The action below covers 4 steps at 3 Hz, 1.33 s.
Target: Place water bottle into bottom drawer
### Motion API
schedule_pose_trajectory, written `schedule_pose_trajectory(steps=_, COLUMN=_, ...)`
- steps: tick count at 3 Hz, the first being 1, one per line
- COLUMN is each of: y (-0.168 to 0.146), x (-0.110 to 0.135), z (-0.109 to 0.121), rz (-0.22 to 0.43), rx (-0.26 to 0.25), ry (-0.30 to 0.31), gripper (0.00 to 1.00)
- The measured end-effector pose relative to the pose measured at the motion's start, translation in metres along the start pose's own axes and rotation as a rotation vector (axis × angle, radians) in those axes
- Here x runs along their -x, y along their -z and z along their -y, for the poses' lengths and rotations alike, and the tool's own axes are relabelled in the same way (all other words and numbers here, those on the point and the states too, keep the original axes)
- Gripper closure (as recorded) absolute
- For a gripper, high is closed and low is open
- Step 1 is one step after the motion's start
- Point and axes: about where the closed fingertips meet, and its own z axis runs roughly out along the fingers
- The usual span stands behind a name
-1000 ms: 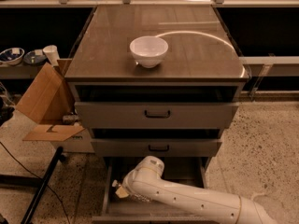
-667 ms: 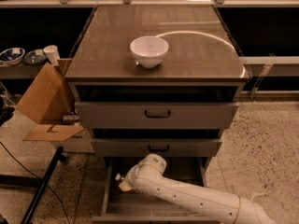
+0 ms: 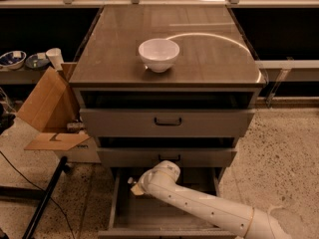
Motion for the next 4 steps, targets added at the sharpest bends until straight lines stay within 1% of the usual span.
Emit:
schedule_pose_trajectory(steps=1, y=-0.010, x=-0.004, z=0.004, rz=0.020, rx=0.005, ry=-0.003, gripper=0.84)
schedule_pose_trajectory(steps=2, y=-0.014, x=-0.007, z=0.000, rz=0.035, rx=0.021, ry=0.006, gripper=0.62)
schedule_pose_trajectory(steps=3, y=-0.015, x=-0.014, z=-0.009, rz=0.043, rx=0.052, ry=0.019, gripper=0.31)
schedule_pose_trajectory(steps=4, y=-0.014, x=-0.020, z=-0.014, rz=0.045, rx=0.073, ry=0.022, gripper=0.08)
